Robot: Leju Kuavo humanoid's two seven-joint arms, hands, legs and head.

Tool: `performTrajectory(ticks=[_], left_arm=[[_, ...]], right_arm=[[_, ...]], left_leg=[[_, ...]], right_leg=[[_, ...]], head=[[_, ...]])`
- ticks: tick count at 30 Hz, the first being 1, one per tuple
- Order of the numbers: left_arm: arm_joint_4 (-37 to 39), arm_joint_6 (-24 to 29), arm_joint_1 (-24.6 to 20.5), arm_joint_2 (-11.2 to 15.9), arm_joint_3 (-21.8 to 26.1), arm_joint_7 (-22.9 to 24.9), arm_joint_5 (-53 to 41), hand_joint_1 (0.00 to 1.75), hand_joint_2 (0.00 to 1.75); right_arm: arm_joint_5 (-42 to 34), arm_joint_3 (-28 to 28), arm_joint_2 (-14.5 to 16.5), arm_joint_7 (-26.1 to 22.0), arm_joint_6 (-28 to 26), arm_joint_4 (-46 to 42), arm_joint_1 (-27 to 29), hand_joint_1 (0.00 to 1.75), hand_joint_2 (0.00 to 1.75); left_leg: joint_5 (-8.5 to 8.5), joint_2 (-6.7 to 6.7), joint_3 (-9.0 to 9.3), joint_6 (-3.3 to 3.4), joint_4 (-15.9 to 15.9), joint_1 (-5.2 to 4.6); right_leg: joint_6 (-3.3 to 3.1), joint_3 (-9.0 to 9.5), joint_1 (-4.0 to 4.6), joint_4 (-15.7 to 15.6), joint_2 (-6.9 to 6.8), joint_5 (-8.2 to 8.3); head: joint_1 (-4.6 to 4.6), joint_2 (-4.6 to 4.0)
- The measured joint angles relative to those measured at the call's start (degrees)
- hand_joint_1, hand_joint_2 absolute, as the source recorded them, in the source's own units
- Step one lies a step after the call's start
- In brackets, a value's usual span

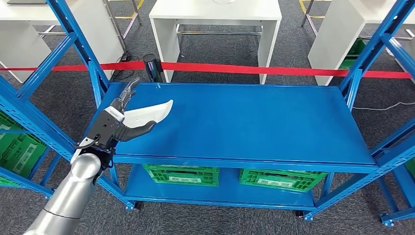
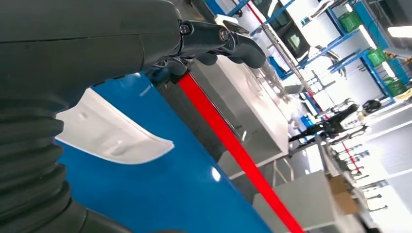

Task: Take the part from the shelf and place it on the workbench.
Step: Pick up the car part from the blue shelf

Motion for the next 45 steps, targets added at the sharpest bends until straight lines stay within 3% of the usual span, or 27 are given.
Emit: performTrajectory(ticks=[6, 12, 15, 26, 36, 45], left_arm=[[4.1, 1.5, -0.3, 0.3, -0.2, -0.2, -9.1, 0.00, 1.75], [10.5, 10.9, -2.8, 0.3, -2.0, 0.9, -21.4, 0.00, 1.75], [13.9, 13.2, -4.5, 0.2, -3.2, 1.5, -24.7, 0.00, 1.75], [21.0, 14.5, -7.0, 0.1, -5.6, 3.7, -31.9, 0.00, 1.75], [26.9, 11.1, -9.1, 0.2, -6.7, 1.9, -33.1, 0.00, 1.75], [33.4, 13.9, -12.3, 0.2, -9.0, 7.3, -41.2, 0.00, 1.75]], right_arm=[[-0.1, -0.4, 0.0, -0.1, 0.1, 0.0, 0.0, 0.00, 0.00], [-0.2, -0.6, 0.0, -0.2, -0.1, 0.0, 0.0, 0.00, 0.00], [0.0, -0.6, 0.0, 0.0, -0.1, 0.0, 0.0, 0.00, 0.00], [0.4, -0.6, 0.0, 0.4, -0.1, 0.0, -0.1, 0.00, 0.00], [0.5, -0.6, 0.0, 0.5, 0.1, 0.0, -0.1, 0.00, 0.00], [0.7, -0.6, 0.0, 0.5, 0.1, 0.0, -0.1, 0.00, 0.00]], left_leg=[[-0.01, 0.01, 0.06, 0.01, 0.0, -0.01], [-0.01, 0.00, 0.06, 0.02, 0.0, -0.01], [-0.01, 0.00, 0.06, 0.03, 0.0, -0.01], [-0.05, 0.00, 0.06, 0.08, 0.1, -0.01], [-0.05, 0.00, 0.06, 0.08, 0.1, -0.01], [-0.05, 0.00, 0.06, 0.08, 0.1, -0.01]], right_leg=[[0.07, 0.11, -0.13, -0.1, 0.01, 0.05], [0.17, 0.21, -0.13, -0.3, 0.01, 0.11], [0.20, 0.22, -0.13, -0.3, 0.01, 0.13], [0.22, 0.25, -0.14, -0.4, 0.02, 0.13], [0.22, 0.26, -0.14, -0.4, 0.02, 0.14], [0.23, 0.27, -0.14, -0.4, 0.02, 0.14]], head=[[0.00, 0.00], [0.00, 0.00], [0.01, 0.00], [0.01, 0.00], [0.01, 0.00], [0.01, 0.00]])
